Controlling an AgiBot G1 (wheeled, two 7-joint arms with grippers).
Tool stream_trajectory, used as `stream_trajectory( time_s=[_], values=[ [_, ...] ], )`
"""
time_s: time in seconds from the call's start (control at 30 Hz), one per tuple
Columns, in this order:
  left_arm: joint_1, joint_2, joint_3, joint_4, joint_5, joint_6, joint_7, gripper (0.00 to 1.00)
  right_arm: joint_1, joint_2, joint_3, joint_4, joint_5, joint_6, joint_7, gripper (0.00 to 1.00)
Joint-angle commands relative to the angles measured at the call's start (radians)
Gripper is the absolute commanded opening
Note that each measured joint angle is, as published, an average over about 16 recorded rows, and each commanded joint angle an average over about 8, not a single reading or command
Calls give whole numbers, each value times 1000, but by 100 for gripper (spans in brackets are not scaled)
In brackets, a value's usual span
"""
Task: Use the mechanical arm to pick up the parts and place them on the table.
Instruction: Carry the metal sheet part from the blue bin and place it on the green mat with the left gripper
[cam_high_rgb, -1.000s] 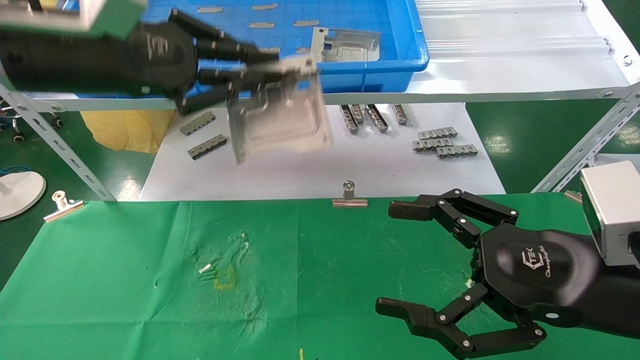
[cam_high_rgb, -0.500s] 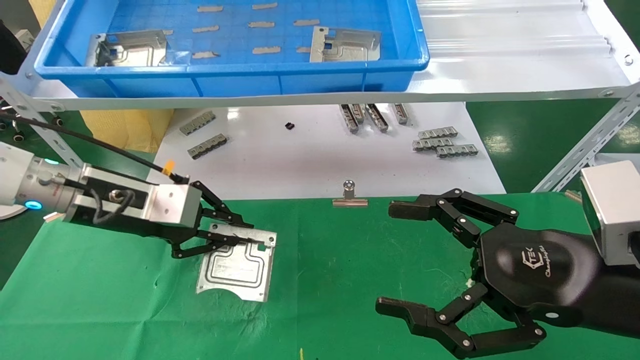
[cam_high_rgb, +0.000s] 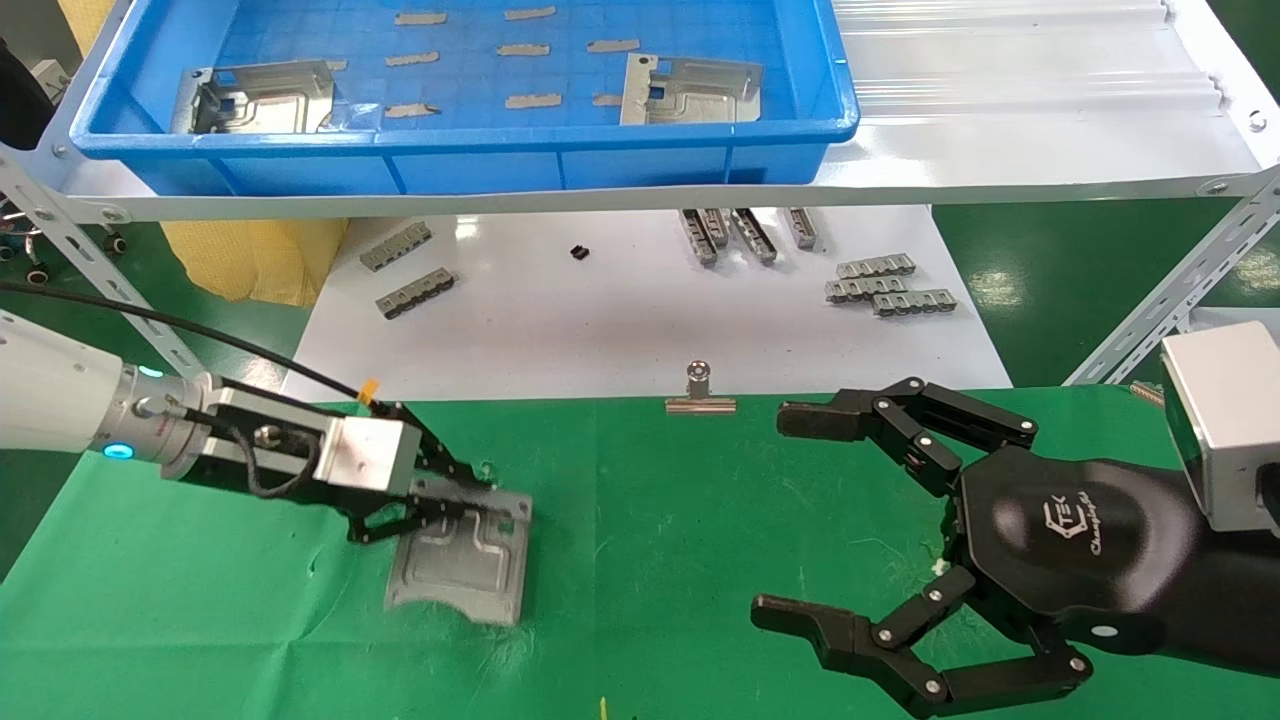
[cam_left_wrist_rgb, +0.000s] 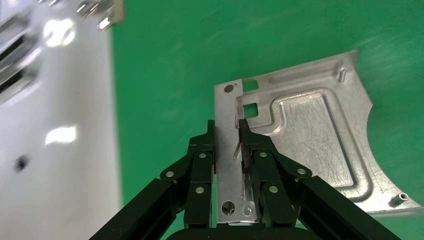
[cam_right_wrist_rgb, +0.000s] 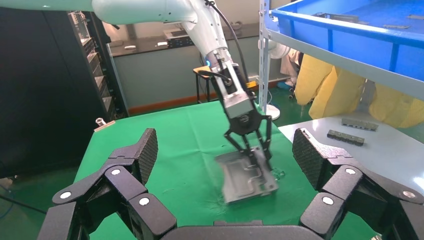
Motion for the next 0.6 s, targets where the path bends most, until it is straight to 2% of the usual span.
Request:
stream_trajectory(
  time_s=[0.03, 0.2, 0.33, 0.6],
  values=[
    [4, 5, 1, 14, 4, -35, 13, 100, 0, 0, 0, 0, 0, 0, 0, 100],
    [6, -2, -8, 38, -9, -33, 27, 100, 0, 0, 0, 0, 0, 0, 0, 100],
    [4, -15, -24, 58, -33, 32, 20, 100, 0, 0, 0, 0, 0, 0, 0, 100],
    [19, -53, -88, 117, -125, 129, -67, 100, 0, 0, 0, 0, 0, 0, 0, 100]
  ],
)
